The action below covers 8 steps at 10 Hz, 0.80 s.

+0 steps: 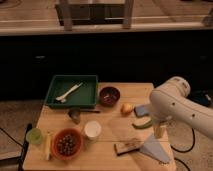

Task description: Place eraser in purple bowl

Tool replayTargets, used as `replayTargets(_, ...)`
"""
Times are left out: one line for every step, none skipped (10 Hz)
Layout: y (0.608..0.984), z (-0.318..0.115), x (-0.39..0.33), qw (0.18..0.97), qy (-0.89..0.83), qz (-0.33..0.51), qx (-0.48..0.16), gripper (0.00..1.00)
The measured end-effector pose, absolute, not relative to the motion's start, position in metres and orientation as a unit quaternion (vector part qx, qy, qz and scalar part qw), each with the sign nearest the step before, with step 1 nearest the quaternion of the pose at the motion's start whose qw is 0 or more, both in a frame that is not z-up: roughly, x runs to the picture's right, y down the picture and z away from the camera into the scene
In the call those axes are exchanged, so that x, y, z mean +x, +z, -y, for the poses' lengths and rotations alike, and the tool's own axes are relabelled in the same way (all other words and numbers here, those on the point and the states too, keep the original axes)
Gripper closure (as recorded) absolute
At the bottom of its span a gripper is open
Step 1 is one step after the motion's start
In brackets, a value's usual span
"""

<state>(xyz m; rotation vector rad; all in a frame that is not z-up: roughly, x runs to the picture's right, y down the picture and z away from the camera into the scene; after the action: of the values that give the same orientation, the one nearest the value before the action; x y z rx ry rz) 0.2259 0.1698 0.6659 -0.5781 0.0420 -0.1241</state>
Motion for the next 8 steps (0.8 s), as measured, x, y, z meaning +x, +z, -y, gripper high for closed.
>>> replayTargets(0.665, -0.173, 0.221, 0.956, -0.064, -0.019, -0.284, 0.2)
replayTargets(0.664, -0.179, 0.211, 0.956, -0.07, -0.018, -0.284, 0.2)
replayTargets(0.665, -0.181, 0.204, 0.956, -0.077, -0.015, -0.283, 0.2)
replayTargets(0.664, -0.183, 0.204, 0.955, -0.08, -0.017, -0.284, 0.2)
replayTargets(0.664, -0.186, 0.204, 0.955, -0.082, -0.016, -0.286, 0.2)
replayTargets(0.666, -0.19, 0.2, 0.954, -0.088, -0.011, -0.287, 0.2)
replayTargets(0.666, -0.195, 0.196, 0.953, -0.092, -0.008, -0.288, 0.2)
replayTargets(0.667, -0.201, 0.189, 0.953, -0.097, -0.002, -0.288, 0.2)
